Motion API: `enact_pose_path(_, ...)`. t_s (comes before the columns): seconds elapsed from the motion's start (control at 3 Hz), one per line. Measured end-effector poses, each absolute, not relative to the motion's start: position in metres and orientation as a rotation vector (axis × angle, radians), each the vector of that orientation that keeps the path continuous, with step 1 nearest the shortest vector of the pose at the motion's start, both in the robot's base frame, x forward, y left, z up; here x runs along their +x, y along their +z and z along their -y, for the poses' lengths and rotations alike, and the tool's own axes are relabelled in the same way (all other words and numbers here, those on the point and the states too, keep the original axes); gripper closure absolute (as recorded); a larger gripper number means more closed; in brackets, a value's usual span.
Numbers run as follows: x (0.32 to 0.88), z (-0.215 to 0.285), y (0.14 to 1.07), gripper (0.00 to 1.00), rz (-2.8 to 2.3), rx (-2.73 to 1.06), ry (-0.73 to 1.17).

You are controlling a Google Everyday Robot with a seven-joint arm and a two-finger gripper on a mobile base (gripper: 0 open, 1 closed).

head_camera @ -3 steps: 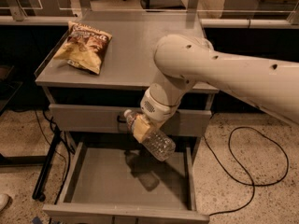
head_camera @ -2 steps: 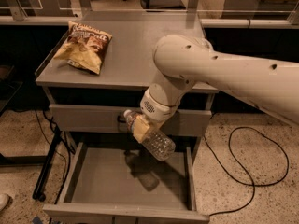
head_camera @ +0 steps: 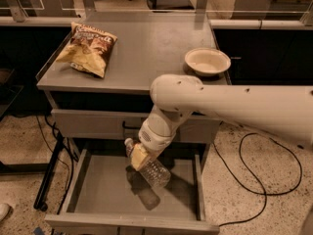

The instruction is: Place water bottle into middle drawer

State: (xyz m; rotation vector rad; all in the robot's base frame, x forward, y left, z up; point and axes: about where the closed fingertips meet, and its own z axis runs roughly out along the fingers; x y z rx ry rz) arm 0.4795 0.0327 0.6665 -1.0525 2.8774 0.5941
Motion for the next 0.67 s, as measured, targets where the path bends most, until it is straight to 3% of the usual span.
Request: enact_pose_path(0.67,0.4763,-0.0455,0.6297,1.00,-2.913,-1.013,0.666)
